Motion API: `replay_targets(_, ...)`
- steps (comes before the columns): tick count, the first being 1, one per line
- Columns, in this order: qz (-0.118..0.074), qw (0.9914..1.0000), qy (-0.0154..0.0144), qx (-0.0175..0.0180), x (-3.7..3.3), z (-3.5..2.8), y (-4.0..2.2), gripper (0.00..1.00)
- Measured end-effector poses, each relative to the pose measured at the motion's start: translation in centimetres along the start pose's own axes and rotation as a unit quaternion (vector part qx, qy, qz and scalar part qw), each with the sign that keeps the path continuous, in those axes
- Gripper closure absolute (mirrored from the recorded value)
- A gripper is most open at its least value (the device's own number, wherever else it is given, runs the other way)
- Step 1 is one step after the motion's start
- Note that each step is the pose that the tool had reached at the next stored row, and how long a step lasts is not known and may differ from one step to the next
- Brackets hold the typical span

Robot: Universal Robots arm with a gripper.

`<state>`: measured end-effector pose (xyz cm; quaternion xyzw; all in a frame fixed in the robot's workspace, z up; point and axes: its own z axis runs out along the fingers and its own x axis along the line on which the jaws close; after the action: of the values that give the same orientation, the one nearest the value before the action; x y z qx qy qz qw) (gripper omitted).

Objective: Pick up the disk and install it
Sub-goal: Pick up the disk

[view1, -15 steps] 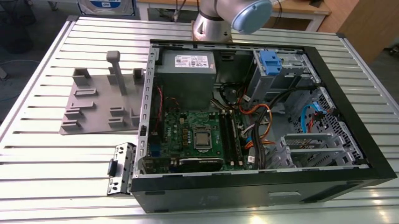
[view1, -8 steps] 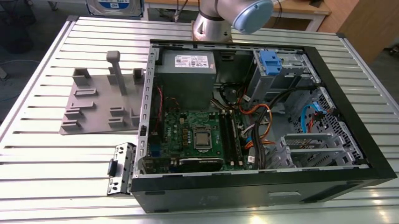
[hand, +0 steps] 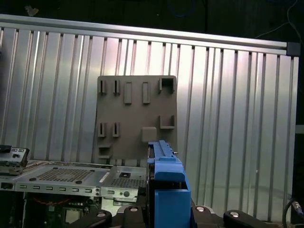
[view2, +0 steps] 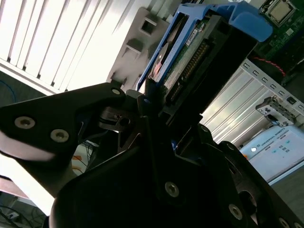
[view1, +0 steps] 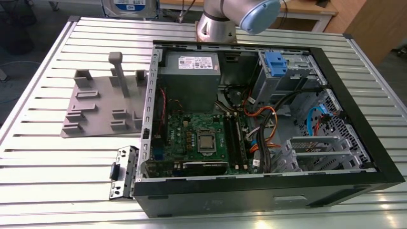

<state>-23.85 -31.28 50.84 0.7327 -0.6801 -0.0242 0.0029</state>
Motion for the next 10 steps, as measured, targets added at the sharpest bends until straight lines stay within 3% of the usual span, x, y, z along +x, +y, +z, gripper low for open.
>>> replay_targets(10, 0.000, 1.00000, -0.0002, -0.0023, 1.30, 0.01, -2.97, 0.64)
